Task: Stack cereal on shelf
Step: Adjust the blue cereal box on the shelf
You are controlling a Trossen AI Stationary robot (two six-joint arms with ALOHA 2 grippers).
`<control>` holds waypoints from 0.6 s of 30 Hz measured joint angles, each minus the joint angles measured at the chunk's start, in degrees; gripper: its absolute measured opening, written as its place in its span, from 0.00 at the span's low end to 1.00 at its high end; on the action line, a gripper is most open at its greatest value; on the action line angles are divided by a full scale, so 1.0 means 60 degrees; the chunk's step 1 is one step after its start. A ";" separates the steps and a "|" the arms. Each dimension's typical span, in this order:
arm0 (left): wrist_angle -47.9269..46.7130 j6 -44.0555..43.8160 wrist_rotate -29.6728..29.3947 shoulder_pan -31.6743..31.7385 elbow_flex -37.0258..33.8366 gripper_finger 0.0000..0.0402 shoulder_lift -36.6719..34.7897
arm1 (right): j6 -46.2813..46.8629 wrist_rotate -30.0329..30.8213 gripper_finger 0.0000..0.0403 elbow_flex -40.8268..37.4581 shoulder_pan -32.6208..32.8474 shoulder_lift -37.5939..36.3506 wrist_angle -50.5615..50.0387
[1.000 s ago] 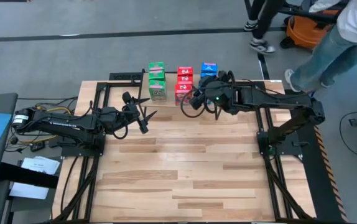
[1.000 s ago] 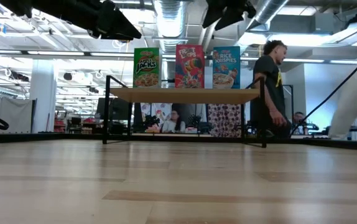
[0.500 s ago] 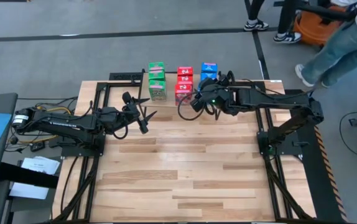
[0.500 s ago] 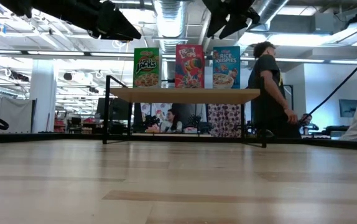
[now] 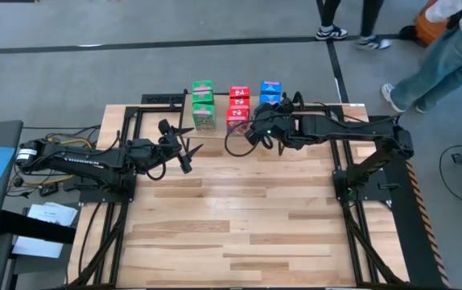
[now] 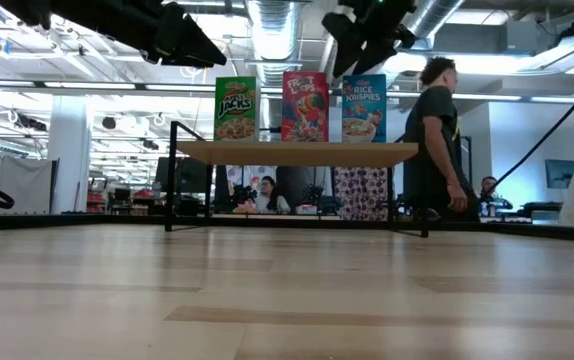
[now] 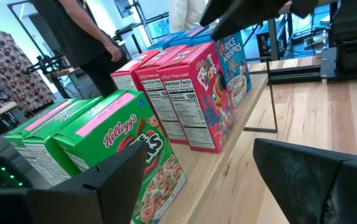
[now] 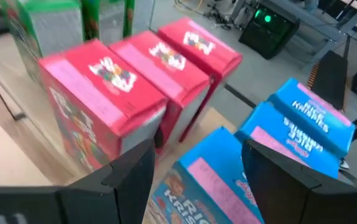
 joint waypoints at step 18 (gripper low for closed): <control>0.0011 0.0000 -0.0003 0.0000 0.0000 0.72 0.0000 | 0.0231 0.0069 0.66 -0.0008 -0.0175 -0.0006 -0.0688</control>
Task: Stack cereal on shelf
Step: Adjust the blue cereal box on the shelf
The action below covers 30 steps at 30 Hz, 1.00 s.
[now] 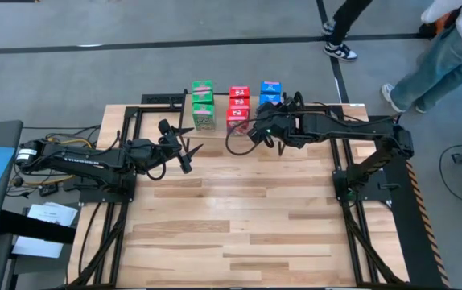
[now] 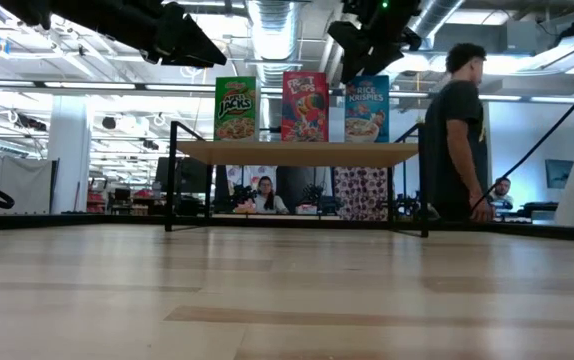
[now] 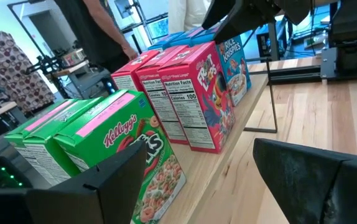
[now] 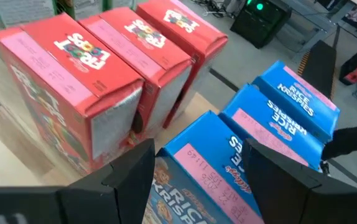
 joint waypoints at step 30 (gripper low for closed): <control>0.0015 -0.0162 0.0155 0.0000 0.0000 0.72 0.0000 | 0.0174 0.0130 0.66 0.0999 0.0510 -0.0041 -0.0086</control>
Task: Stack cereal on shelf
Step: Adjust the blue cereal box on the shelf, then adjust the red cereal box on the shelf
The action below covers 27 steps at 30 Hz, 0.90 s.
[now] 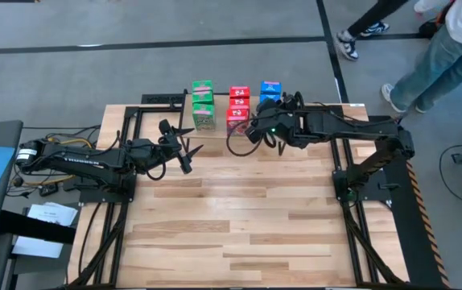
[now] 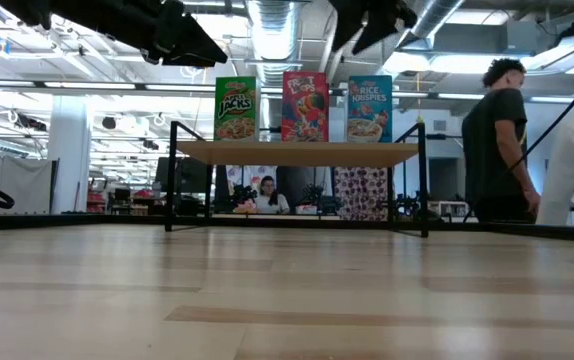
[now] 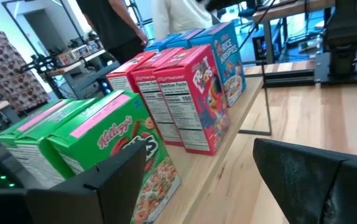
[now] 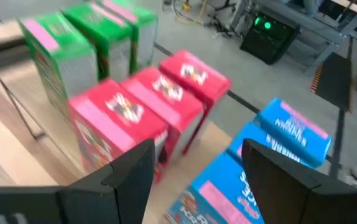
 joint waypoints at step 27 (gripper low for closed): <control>0.0922 -0.0639 0.1935 0.0294 0.0000 0.72 0.0006 | 0.0303 -0.1018 0.66 0.0502 0.0592 0.0146 0.1216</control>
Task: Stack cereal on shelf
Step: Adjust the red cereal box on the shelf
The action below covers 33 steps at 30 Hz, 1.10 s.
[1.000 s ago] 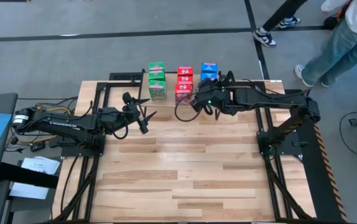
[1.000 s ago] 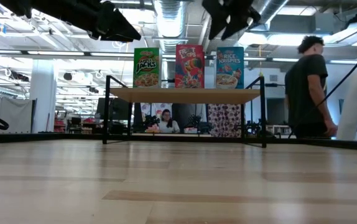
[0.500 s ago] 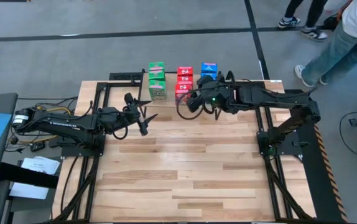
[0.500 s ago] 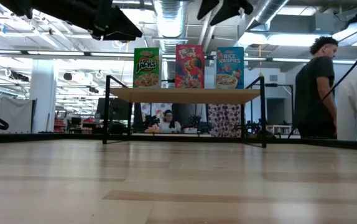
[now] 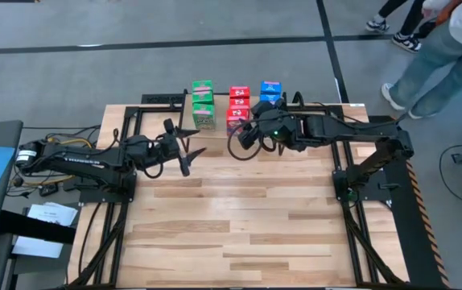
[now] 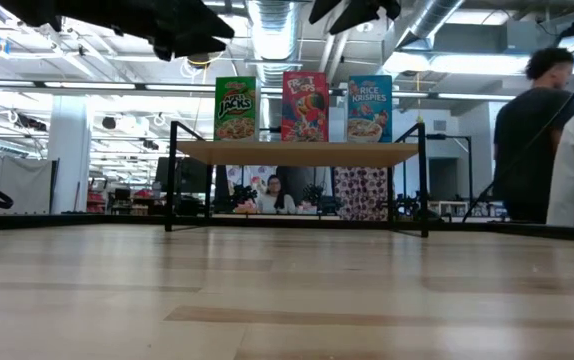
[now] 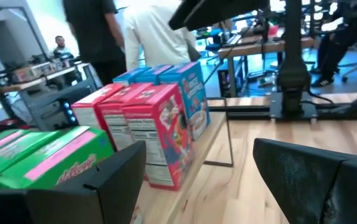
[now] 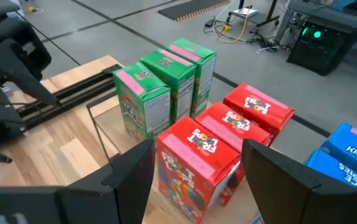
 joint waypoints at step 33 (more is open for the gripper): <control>0.1634 -0.0431 0.0180 0.0898 0.1607 0.72 0.4612 | -0.0760 0.0022 0.66 -0.0004 -0.0031 0.0004 -0.0062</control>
